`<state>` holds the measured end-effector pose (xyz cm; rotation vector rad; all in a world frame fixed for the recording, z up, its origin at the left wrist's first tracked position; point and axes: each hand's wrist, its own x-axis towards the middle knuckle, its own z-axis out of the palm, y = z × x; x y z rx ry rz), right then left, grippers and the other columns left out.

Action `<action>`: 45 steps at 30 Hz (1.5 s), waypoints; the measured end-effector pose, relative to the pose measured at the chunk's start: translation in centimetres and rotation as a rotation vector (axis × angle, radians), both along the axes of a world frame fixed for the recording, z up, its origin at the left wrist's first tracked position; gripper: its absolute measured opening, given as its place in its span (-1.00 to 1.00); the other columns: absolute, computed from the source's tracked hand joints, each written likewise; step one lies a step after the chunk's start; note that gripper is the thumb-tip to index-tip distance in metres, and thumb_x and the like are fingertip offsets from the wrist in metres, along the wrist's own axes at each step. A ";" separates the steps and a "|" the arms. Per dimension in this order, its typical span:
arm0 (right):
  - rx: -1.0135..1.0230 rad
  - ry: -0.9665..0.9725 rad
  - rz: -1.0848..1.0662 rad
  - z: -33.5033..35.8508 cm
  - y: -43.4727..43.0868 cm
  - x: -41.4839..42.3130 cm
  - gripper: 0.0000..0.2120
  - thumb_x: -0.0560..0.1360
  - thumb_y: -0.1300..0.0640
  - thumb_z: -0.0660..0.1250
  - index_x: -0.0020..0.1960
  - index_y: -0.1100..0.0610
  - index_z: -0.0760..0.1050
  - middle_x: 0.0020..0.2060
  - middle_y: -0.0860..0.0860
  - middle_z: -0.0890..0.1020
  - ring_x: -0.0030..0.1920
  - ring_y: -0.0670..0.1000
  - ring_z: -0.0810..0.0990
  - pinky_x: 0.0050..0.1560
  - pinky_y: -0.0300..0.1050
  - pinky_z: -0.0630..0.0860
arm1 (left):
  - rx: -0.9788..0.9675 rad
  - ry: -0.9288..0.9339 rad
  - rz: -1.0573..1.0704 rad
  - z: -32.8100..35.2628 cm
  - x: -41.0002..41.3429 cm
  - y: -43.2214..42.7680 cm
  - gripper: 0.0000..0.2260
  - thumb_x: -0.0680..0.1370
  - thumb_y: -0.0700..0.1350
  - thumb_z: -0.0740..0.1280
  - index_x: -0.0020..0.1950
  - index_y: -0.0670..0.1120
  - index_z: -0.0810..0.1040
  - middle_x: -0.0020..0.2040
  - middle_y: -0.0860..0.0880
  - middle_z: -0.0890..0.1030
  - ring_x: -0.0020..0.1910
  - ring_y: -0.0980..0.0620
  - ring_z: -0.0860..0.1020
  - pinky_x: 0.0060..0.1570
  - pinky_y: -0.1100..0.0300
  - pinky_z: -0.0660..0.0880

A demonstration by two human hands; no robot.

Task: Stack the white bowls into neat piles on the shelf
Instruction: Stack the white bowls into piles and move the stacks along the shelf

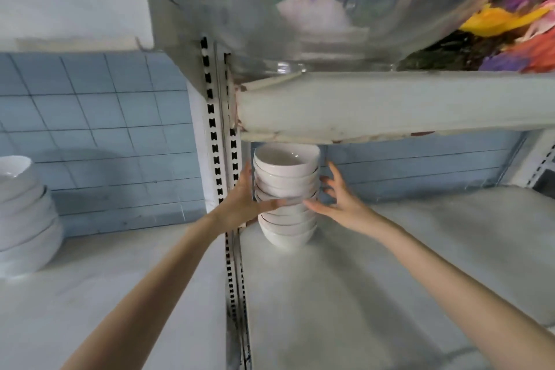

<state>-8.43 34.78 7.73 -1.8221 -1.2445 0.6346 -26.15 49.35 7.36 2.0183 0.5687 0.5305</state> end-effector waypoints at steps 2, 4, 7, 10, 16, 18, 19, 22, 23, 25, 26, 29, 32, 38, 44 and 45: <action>0.019 0.016 0.056 0.2 1.5 1.1 0.13 0.19 -0.36 0.38 0.47 -0.21 -0.32 0.48 -0.05 0.16 0.43 -0.12 0.23 0.43 0.02 0.26 | -0.029 0.001 0.027 -0.3 1.0 0.5 0.15 0.17 0.21 0.57 0.51 0.16 -0.15 0.45 0.13 0.25 0.43 0.12 0.27 0.41 0.00 0.30; 0.036 0.033 0.113 0.1 2.6 1.8 0.18 0.13 -0.38 0.42 0.46 -0.22 -0.31 0.45 -0.09 0.20 0.42 -0.11 0.25 0.42 0.01 0.28 | -0.047 0.024 0.048 -0.3 1.8 0.8 0.13 0.23 0.08 0.60 0.53 0.08 -0.14 0.43 0.10 0.30 0.40 0.11 0.31 0.39 0.04 0.32; 0.023 0.043 0.176 -0.4 3.8 2.7 0.20 0.18 -0.25 0.46 0.48 -0.14 -0.34 0.43 -0.08 0.24 0.39 -0.12 0.29 0.40 -0.05 0.29 | -0.048 0.014 0.048 -0.6 2.2 1.4 0.02 0.24 0.01 0.61 0.50 0.04 0.02 0.37 0.11 0.38 0.36 0.15 0.36 0.38 0.10 0.33; 0.030 0.075 0.224 -1.1 4.7 3.6 0.13 0.29 -0.02 0.50 0.49 -0.08 -0.31 0.37 -0.09 0.32 0.31 -0.15 0.36 0.32 -0.18 0.35 | -0.046 0.041 0.037 -0.6 2.2 1.7 -0.02 0.23 -0.02 0.62 0.47 0.07 0.08 0.33 0.16 0.43 0.32 0.21 0.40 0.32 0.19 0.38; 0.094 0.095 0.271 -1.4 5.5 4.3 0.10 0.27 0.06 0.57 0.50 0.00 -0.16 0.25 -0.28 0.34 0.33 -0.17 0.36 0.33 -0.16 0.37 | -0.061 -0.020 0.083 -0.5 2.4 1.5 -0.18 0.29 -0.24 0.57 0.40 0.06 0.19 0.24 0.14 0.50 0.17 0.32 0.46 0.04 0.49 0.43; 0.122 0.100 0.251 -1.7 5.5 4.3 0.16 0.17 -0.05 0.61 0.49 -0.05 -0.12 0.26 -0.21 0.39 0.31 -0.15 0.40 0.34 -0.08 0.39 | -0.058 -0.046 0.088 -0.7 2.4 1.4 -0.16 0.26 -0.27 0.58 0.39 0.06 0.20 0.24 0.10 0.50 0.18 0.29 0.48 0.05 0.45 0.44; 0.132 0.107 0.242 -1.7 5.5 4.3 0.19 0.11 -0.12 0.61 0.49 -0.09 -0.10 0.28 -0.17 0.41 0.31 -0.13 0.41 0.33 -0.04 0.40 | -0.060 -0.060 0.088 -0.7 2.4 1.3 -0.15 0.25 -0.29 0.58 0.37 0.09 0.20 0.23 0.11 0.51 0.18 0.29 0.49 0.06 0.43 0.45; 0.158 0.114 0.228 -1.6 5.5 4.2 0.22 0.01 -0.23 0.61 0.48 -0.15 -0.04 0.32 -0.08 0.43 0.32 -0.09 0.43 0.34 0.04 0.39 | -0.069 -0.112 0.099 -0.6 2.4 0.8 -0.18 0.26 -0.37 0.55 0.28 0.18 0.22 0.16 0.16 0.52 0.11 0.35 0.51 0.01 0.43 0.47; 0.170 0.111 0.224 -1.5 5.5 4.2 0.23 -0.01 -0.25 0.61 0.47 -0.16 -0.02 0.32 -0.06 0.44 0.32 -0.09 0.43 0.35 0.05 0.38 | -0.072 -0.130 0.108 -0.6 2.5 0.7 -0.19 0.27 -0.40 0.53 0.28 0.17 0.22 0.15 0.17 0.51 0.08 0.37 0.52 -0.01 0.44 0.46; 0.185 0.107 0.212 -0.9 5.5 4.2 0.22 -0.04 -0.28 0.60 0.45 -0.19 0.00 0.32 -0.03 0.46 0.33 -0.07 0.42 0.36 0.06 0.37 | -0.078 -0.162 0.125 -0.3 2.4 0.4 -0.17 0.28 -0.43 0.52 0.32 0.14 0.21 0.13 0.17 0.51 0.04 0.40 0.53 -0.03 0.46 0.47; 0.189 0.108 0.207 -0.6 5.5 4.1 0.22 -0.04 -0.28 0.60 0.44 -0.22 -0.01 0.31 -0.01 0.47 0.33 -0.06 0.42 0.37 0.05 0.36 | -0.087 -0.174 0.131 -0.2 2.3 0.4 -0.15 0.27 -0.42 0.53 0.37 0.10 0.21 0.14 0.17 0.51 0.06 0.39 0.53 0.00 0.43 0.48; 0.217 0.107 0.209 0.3 5.3 3.8 0.25 -0.02 -0.22 0.60 0.47 -0.20 -0.07 0.30 0.02 0.50 0.34 -0.09 0.41 0.38 0.01 0.35 | -0.107 -0.187 0.143 0.4 1.8 0.1 -0.02 0.18 -0.25 0.62 0.46 0.06 0.17 0.22 0.14 0.50 0.22 0.22 0.49 0.18 0.20 0.50; 0.245 0.104 0.233 1.1 4.9 3.2 0.22 0.05 -0.12 0.64 0.48 -0.16 -0.07 0.27 0.01 0.51 0.33 -0.10 0.43 0.37 -0.03 0.36 | -0.094 -0.206 0.153 1.0 1.0 -0.3 -0.02 0.09 -0.09 0.63 0.38 0.22 0.19 0.26 0.10 0.49 0.28 0.08 0.47 0.21 0.08 0.50; 0.286 0.118 0.265 2.1 4.4 1.3 0.09 0.09 -0.07 0.61 0.40 -0.24 -0.02 0.27 0.06 0.51 0.29 -0.05 0.48 0.33 -0.03 0.40 | -0.091 -0.230 0.172 2.3 -0.9 -1.3 0.00 0.06 -0.02 0.60 0.40 0.24 0.19 0.20 0.08 0.55 0.22 0.04 0.52 0.22 -0.07 0.48; 0.293 0.117 0.283 2.7 3.7 -0.8 0.06 0.11 -0.01 0.58 0.38 -0.23 -0.03 0.21 0.02 0.53 0.26 -0.05 0.50 0.26 -0.14 0.44 | -0.077 -0.248 0.184 2.5 -3.0 -2.1 0.03 0.07 -0.03 0.60 0.46 0.15 0.18 0.22 0.02 0.55 0.22 -0.01 0.53 0.20 0.02 0.51; 0.295 0.115 0.281 2.8 3.4 -1.2 0.03 0.11 0.00 0.56 0.36 -0.25 -0.03 0.18 -0.02 0.54 0.25 -0.06 0.50 0.24 -0.17 0.44 | -0.077 -0.251 0.177 2.5 -3.4 -2.3 0.03 0.07 -0.03 0.60 0.46 0.15 0.19 0.23 0.03 0.54 0.23 0.01 0.52 0.19 0.04 0.52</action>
